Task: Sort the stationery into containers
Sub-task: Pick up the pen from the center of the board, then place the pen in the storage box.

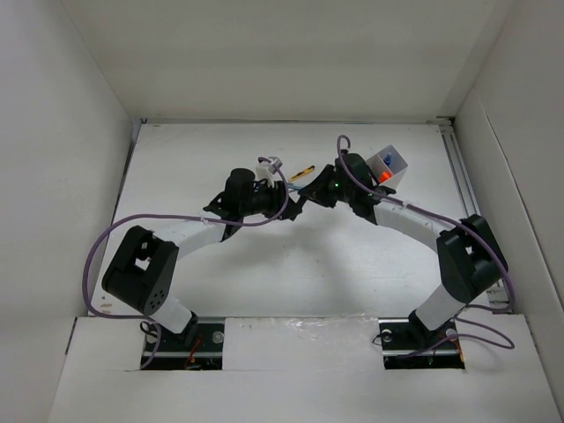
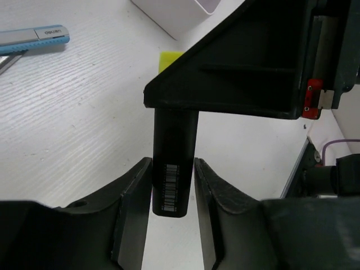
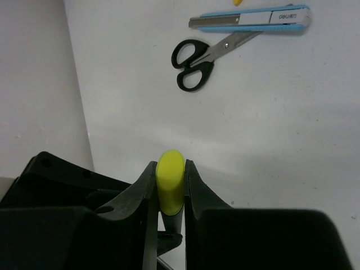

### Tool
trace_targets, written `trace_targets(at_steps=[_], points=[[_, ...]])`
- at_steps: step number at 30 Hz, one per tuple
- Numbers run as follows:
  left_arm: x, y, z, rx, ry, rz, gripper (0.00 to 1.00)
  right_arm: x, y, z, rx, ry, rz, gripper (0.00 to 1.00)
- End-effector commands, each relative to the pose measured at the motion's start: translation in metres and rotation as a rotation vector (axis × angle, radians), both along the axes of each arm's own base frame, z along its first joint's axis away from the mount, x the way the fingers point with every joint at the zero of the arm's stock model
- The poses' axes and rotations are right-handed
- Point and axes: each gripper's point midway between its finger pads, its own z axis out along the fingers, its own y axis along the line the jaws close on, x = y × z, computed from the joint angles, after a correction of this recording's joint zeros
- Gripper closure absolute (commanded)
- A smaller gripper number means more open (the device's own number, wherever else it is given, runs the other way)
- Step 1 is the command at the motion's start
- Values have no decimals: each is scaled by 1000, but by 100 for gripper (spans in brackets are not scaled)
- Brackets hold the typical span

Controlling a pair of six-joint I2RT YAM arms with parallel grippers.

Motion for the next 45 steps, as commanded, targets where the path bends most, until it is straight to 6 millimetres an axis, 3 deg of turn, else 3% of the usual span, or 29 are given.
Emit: trace_targets(at_steps=[1,3,6,7,8,10,11,13,15,16,20,26,33,37,45], points=[[-1,-12,22,-43,-83,-57,69,19,11,30,49,-96,-2,91],[-1,-12,22,-43,-83,-57,53,21,9,30,47,-96,-25,100],[2,-10,26,-41,-99,-33,27,33,-7,45,29,-149,-114,100],[2,-7,26,-38,-102,-22,0,37,-20,56,31,-169,-151,100],[2,-7,30,-43,-111,-22,0,42,-29,64,30,-188,-184,100],[3,-6,34,-45,-121,-13,0,57,-68,69,-16,-201,-318,100],[0,-5,30,-44,-103,-10,0,60,-83,84,-18,-227,-368,100],[0,-5,33,-54,-102,-6,0,74,-135,94,-95,-263,-572,100],[-2,-4,29,-49,-94,-6,0,72,-175,106,-165,-283,-726,100],[-5,-3,28,-48,-91,-6,0,76,-208,112,-227,-307,-869,100],[-9,-6,31,-77,-81,-27,0,75,-267,122,-352,-329,-1087,100],[-18,-9,37,-112,-69,-65,0,92,-289,112,-537,-291,-1172,100],[-13,-2,35,-89,-72,-6,0,99,-275,101,-638,-284,-1142,100],[-10,0,31,-75,-65,19,0,104,-281,84,-714,-260,-1173,100],[0,13,29,-46,-72,123,0,108,-263,67,-798,-256,-1152,100]])
